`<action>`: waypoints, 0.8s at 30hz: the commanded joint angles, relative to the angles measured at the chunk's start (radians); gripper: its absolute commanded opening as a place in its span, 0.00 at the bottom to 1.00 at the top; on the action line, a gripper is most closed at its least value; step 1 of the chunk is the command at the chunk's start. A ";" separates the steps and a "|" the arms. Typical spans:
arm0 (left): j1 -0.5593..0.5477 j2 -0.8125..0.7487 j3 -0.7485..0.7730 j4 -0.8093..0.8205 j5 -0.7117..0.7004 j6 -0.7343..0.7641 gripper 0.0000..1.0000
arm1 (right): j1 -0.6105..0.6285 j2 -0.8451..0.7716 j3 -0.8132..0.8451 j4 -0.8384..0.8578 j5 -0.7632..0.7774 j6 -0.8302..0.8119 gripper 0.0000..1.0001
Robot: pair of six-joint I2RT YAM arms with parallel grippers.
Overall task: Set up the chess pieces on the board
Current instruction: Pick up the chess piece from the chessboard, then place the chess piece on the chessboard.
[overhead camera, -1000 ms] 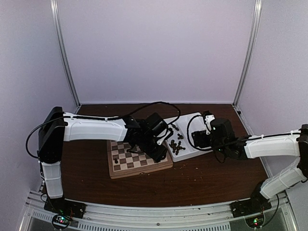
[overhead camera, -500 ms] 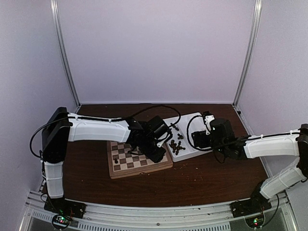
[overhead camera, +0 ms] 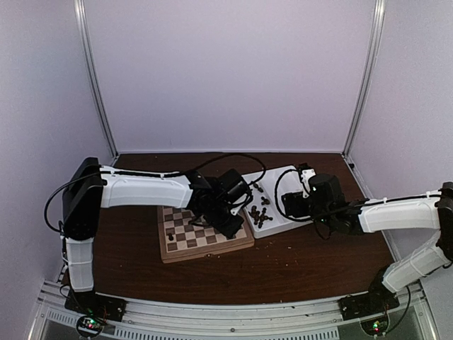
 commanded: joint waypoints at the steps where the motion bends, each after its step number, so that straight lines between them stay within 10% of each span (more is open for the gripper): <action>1: 0.004 -0.075 -0.039 -0.012 -0.063 -0.032 0.03 | -0.007 0.010 0.023 -0.003 0.011 0.004 0.82; 24: 0.005 -0.413 -0.468 0.041 -0.261 -0.236 0.04 | -0.008 0.028 0.041 -0.016 0.000 0.000 0.82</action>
